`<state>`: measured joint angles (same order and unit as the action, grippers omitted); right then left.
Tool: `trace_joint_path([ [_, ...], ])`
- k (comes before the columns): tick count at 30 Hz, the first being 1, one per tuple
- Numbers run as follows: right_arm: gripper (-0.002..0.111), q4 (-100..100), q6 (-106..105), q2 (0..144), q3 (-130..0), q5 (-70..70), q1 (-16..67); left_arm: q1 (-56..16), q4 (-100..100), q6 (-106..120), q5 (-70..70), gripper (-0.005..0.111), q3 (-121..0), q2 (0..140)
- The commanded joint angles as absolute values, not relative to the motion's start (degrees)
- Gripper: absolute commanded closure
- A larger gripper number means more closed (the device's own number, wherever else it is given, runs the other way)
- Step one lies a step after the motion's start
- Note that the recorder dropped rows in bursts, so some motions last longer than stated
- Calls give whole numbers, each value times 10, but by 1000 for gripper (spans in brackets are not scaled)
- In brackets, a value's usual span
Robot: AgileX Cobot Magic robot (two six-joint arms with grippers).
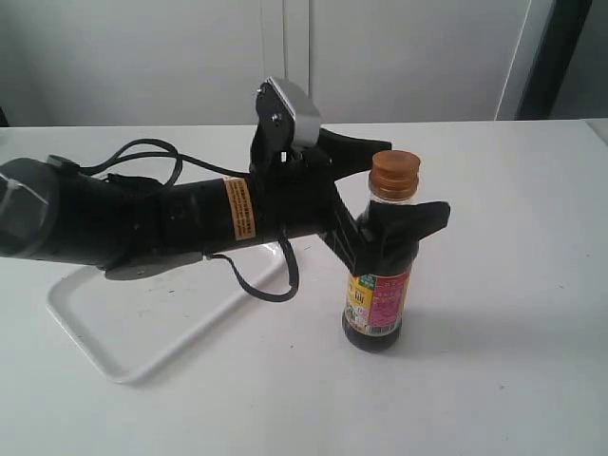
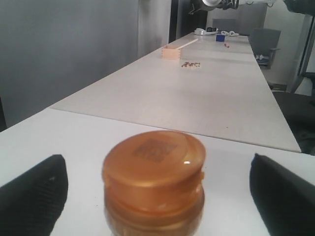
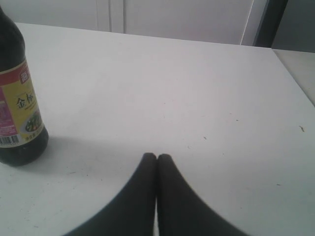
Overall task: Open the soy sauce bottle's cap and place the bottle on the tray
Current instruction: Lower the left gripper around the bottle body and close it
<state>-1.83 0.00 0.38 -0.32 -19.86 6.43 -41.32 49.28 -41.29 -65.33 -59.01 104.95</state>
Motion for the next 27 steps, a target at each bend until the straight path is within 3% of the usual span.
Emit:
trace_joint_path([
  [1, 108, -19, 0, 0, 0, -196, 63, -415, 497, -413, -660, 2, -594, 1056],
  [27, 108, -19, 0, 0, 0, -196, 63, -415, 501, -386, -693, 2, -594, 1153],
])
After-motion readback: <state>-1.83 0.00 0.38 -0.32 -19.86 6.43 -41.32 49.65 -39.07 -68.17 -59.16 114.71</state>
